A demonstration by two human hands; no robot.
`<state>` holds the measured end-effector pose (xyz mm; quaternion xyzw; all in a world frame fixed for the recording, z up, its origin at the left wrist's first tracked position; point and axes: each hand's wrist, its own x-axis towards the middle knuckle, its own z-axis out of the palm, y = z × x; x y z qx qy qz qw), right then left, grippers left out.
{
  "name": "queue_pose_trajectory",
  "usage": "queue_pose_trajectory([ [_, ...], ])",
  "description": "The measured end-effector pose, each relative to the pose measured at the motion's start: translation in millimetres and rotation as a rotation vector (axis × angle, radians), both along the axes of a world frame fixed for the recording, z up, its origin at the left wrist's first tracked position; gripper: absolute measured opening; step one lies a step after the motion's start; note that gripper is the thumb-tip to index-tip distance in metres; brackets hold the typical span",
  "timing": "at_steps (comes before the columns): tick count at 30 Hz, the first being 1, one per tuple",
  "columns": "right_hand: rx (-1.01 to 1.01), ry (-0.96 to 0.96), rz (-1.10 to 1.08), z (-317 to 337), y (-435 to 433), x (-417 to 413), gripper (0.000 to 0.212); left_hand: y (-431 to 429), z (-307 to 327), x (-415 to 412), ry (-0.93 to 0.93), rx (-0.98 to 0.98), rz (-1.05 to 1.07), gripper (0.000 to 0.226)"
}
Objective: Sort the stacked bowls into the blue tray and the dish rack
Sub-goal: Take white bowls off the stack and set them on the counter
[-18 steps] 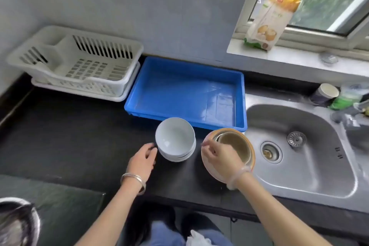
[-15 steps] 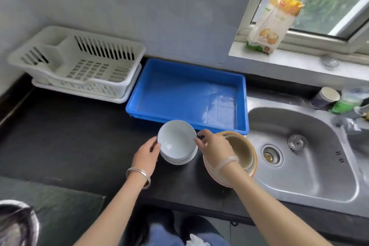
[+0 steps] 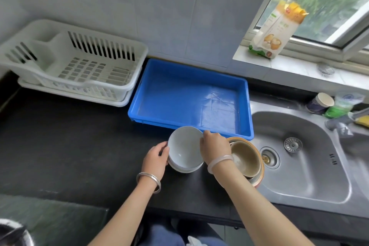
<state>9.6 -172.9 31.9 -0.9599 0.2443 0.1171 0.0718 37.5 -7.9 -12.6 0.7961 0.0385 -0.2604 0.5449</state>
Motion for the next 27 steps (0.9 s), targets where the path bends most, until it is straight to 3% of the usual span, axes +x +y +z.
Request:
queue_pose_trajectory([
  [4, -0.029, -0.022, 0.025, 7.5, -1.1, -2.0, 0.022, 1.1, -1.3, 6.1, -0.002, -0.013, -0.007, 0.029],
  [10, 0.137, -0.168, -0.082, 23.6, -17.7, -12.7, 0.03, -2.1, 0.4, 11.7, -0.008, 0.04, -0.039, 0.029],
  [14, 0.293, -0.258, -0.195, 34.5, -36.8, -16.6, 0.044, -13.2, 1.1, 12.5, -0.06, 0.173, -0.048, 0.028],
  [21, 0.53, -0.241, -0.256, 33.6, -64.4, -21.5, 0.033, -36.3, 8.6, 0.6, -0.297, 0.409, 0.048, 0.007],
  [27, 0.665, -0.228, -0.239, 33.8, -79.3, -21.5, 0.03, -44.3, 16.9, -0.5, -0.36, 0.501, 0.065, 0.009],
])
